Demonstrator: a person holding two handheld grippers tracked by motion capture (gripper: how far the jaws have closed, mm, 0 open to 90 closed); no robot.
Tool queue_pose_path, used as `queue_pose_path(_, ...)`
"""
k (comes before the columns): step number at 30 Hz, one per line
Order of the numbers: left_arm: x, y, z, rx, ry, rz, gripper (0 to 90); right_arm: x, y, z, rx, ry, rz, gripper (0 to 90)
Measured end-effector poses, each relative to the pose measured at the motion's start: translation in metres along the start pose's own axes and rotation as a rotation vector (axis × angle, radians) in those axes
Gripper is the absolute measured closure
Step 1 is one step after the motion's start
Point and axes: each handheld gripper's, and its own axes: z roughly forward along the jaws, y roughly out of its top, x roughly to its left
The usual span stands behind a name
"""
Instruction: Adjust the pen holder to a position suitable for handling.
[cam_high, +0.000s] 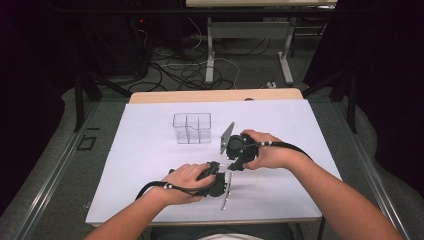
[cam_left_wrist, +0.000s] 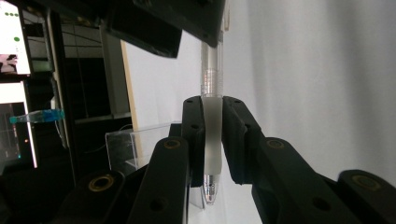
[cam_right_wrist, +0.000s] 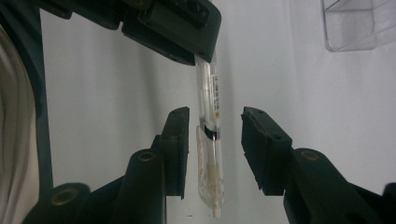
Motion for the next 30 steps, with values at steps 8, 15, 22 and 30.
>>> queue_pose_path(8, -0.006, 0.007, 0.001, -0.064, 0.01, -0.063, 79.9, -0.002, 0.002, 0.007, 0.027, 0.033, 0.031, 66.5)
queue_pose_path(15, -0.007, 0.008, 0.0, -0.066, 0.024, -0.057, 79.9, -0.002, 0.004, 0.012, 0.047, 0.059, 0.049, 71.1)
queue_pose_path(22, -0.007, 0.008, 0.0, -0.064, 0.026, -0.043, 79.8, -0.002, 0.007, 0.014, 0.059, 0.085, 0.064, 77.7)
queue_pose_path(30, -0.009, 0.007, 0.001, -0.072, 0.011, -0.058, 79.3, -0.002, 0.008, 0.016, 0.074, 0.107, 0.076, 79.2)
